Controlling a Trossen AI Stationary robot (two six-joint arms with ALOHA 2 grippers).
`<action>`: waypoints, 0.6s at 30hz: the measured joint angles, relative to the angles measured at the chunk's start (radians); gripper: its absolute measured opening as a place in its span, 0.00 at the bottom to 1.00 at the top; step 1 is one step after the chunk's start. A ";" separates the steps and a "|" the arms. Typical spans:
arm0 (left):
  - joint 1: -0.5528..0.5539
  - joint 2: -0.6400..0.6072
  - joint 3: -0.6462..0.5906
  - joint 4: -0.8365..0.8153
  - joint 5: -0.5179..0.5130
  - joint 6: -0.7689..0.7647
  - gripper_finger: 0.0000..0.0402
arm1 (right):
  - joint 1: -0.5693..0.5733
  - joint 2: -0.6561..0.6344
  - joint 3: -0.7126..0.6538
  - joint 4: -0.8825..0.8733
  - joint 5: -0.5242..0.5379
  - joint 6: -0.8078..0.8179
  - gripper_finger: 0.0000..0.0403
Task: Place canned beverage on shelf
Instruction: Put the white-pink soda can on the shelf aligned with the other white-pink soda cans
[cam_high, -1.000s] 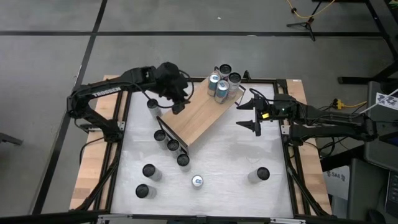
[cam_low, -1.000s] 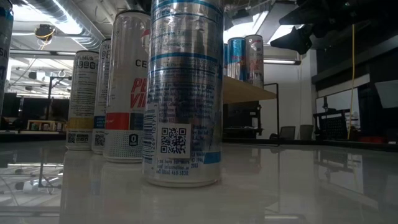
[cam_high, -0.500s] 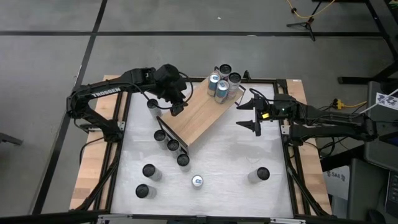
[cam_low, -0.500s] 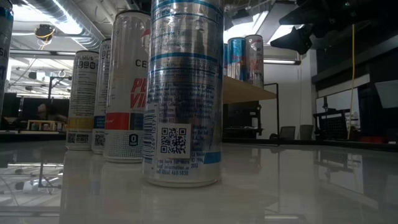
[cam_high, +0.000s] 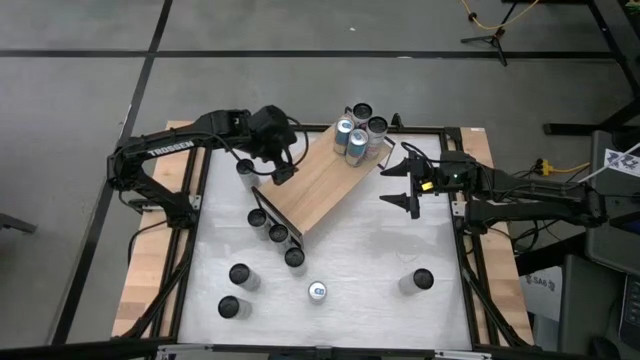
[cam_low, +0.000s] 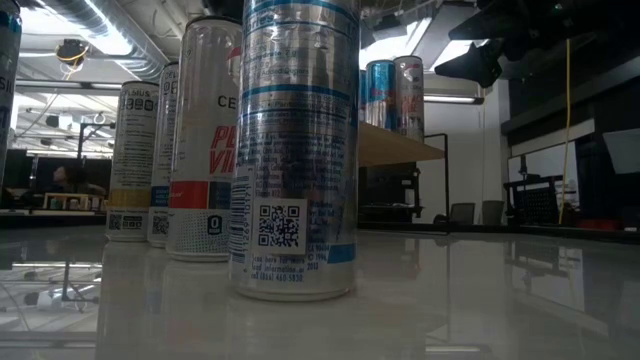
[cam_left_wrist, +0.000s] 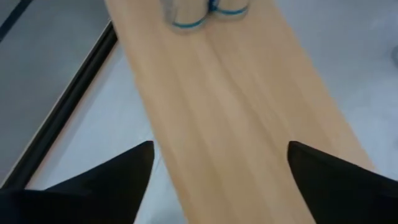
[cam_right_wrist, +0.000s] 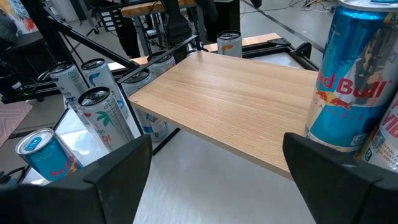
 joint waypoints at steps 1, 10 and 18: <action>0.000 0.000 0.000 -0.008 -0.004 0.000 0.94 | 0.000 0.000 0.000 0.000 0.000 0.000 0.88; 0.000 0.000 0.000 -0.030 -0.002 -0.007 0.99 | 0.000 0.000 0.000 0.000 0.000 0.000 0.88; -0.010 0.000 0.000 -0.030 0.143 -0.008 0.99 | 0.000 0.000 0.000 0.000 0.000 0.000 0.88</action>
